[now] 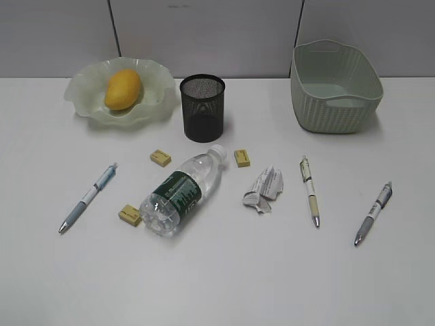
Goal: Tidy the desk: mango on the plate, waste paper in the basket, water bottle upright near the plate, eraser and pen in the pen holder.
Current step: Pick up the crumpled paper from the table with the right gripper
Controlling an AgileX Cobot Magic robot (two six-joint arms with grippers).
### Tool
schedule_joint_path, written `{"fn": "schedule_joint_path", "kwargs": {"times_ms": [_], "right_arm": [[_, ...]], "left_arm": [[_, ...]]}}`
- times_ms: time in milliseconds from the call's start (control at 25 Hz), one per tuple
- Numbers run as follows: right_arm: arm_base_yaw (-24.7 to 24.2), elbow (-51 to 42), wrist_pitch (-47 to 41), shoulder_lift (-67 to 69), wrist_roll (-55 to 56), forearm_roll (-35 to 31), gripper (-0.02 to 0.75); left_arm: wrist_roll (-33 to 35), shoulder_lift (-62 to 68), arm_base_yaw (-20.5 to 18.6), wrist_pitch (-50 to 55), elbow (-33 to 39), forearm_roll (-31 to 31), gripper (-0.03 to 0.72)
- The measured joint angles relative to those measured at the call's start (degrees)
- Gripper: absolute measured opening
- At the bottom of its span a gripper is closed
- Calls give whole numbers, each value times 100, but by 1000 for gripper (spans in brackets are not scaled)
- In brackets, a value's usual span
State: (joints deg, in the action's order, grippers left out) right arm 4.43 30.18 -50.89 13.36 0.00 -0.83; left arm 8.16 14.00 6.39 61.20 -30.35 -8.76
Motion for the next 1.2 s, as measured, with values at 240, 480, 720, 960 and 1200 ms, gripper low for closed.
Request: {"fn": "schedule_joint_path", "kwargs": {"times_ms": [240,480,720,960,1200], "right_arm": [[0,0,1477,1201,0,5,585],[0,5,2119,2718,0,-18,585],[0,178,2100,4003,0,-183,585],[0,222,2080,4808,0,-746,585],[0,793,1586,5656,0,-1040,585]], "left_arm": [[-5,0,0,0,0,0,492],[-5,0,0,0,0,0,491],[-5,0,0,4,0,0,484],[-5,0,0,11,0,0,484],[-5,0,0,11,0,0,484]]}}
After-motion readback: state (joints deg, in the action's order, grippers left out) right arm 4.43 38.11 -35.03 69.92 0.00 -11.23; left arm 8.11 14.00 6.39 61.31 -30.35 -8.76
